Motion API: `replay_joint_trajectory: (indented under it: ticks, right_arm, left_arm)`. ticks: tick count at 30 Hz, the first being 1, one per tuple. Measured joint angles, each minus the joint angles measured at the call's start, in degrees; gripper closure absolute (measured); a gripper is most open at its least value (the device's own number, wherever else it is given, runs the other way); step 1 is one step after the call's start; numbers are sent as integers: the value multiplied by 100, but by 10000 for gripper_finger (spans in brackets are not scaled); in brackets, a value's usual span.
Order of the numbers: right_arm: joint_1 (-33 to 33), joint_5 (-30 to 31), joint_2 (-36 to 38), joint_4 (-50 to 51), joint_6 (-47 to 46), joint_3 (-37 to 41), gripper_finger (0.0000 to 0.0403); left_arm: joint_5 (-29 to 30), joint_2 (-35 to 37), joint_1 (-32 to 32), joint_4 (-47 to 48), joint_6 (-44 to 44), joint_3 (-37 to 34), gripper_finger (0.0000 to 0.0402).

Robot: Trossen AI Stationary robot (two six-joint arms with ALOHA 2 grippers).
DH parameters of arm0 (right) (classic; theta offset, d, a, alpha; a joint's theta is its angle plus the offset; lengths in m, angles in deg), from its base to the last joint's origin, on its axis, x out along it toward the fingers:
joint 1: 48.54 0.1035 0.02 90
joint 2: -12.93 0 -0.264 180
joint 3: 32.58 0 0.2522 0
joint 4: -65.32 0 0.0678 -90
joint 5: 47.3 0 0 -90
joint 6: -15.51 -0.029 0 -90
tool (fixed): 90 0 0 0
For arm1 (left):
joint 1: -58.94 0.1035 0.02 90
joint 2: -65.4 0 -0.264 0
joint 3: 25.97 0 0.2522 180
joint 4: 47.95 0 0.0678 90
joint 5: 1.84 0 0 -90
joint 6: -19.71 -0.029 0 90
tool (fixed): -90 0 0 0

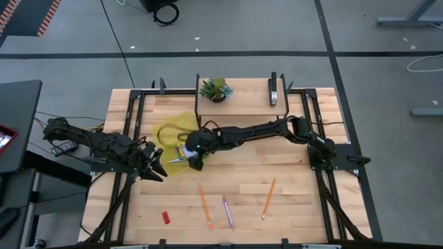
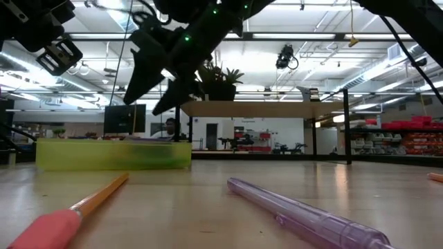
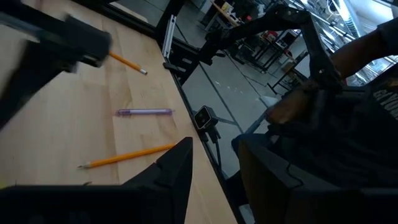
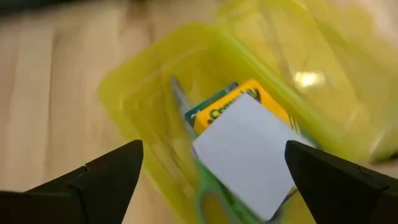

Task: Pack school essentials
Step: Put the purple sticky notes into the yellow supply box

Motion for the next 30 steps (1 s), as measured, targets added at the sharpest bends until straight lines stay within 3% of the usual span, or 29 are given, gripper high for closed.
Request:
replay_joint_trajectory:
  ticks: [4,7,30]
  right_arm:
    - [148,172,0,91,1583,-2,4]
    - [201,502,0,49,2226,71,4]
    - [11,1445,0,-311,2152,756,4]
  left_arm:
    - [-2,0,-1,37,2,0,264]
    - [0,0,0,76,2,0,267]
    - [0,0,1,140,7,0,269]
